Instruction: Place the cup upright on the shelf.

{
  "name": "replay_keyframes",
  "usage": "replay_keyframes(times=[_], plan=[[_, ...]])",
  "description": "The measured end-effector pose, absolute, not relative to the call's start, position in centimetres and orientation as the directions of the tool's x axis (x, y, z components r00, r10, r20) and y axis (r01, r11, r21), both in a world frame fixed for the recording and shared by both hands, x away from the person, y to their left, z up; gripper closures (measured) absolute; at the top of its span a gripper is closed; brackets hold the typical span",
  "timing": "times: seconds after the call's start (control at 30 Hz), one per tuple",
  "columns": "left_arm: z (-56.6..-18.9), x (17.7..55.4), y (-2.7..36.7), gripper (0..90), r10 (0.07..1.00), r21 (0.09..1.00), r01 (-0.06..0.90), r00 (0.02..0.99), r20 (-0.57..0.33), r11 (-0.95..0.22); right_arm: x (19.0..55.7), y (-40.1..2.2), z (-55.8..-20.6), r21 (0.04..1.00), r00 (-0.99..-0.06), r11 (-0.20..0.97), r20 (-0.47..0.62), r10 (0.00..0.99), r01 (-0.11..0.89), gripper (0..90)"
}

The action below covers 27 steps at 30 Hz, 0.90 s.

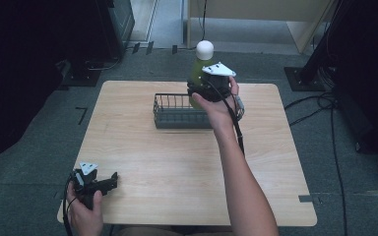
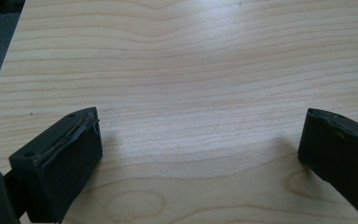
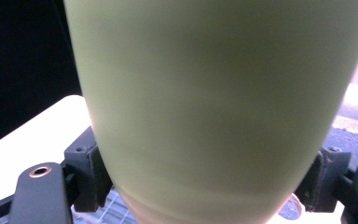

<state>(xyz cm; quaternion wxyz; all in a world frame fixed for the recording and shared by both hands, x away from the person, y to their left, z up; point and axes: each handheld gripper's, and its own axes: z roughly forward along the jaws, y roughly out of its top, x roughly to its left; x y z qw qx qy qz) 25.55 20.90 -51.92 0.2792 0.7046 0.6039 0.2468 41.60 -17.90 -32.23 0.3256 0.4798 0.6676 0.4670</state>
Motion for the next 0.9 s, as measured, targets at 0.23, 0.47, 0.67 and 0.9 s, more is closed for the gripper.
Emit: replay_keyframes(times=[0.23, 0.47, 0.67, 0.9], plan=[[-51.9, 25.6, 20.9, 0.0, 0.989, 0.691, 0.713, 0.149, 0.011, -0.116, 43.4, -18.3, -33.9, 0.933, -0.294, 0.080, 0.028, 0.955, 0.351, 20.6], [-51.9, 25.6, 20.9, 0.0, 0.989, 0.690, 0.714, 0.150, 0.012, -0.116, 44.6, -18.0, -35.9, 0.915, -0.273, 0.088, 0.024, 0.962, 0.393, 20.5], [-51.9, 25.6, 20.9, 0.0, 0.989, 0.691, 0.713, 0.149, 0.012, -0.116, 45.0, -17.7, -36.7, 0.907, -0.270, 0.080, 0.038, 0.962, 0.414, 20.5], [-51.9, 25.5, 20.9, 0.0, 0.989, 0.690, 0.714, 0.150, 0.012, -0.117, 45.3, -17.4, -37.7, 0.896, -0.268, 0.087, 0.036, 0.963, 0.435, 20.5]])
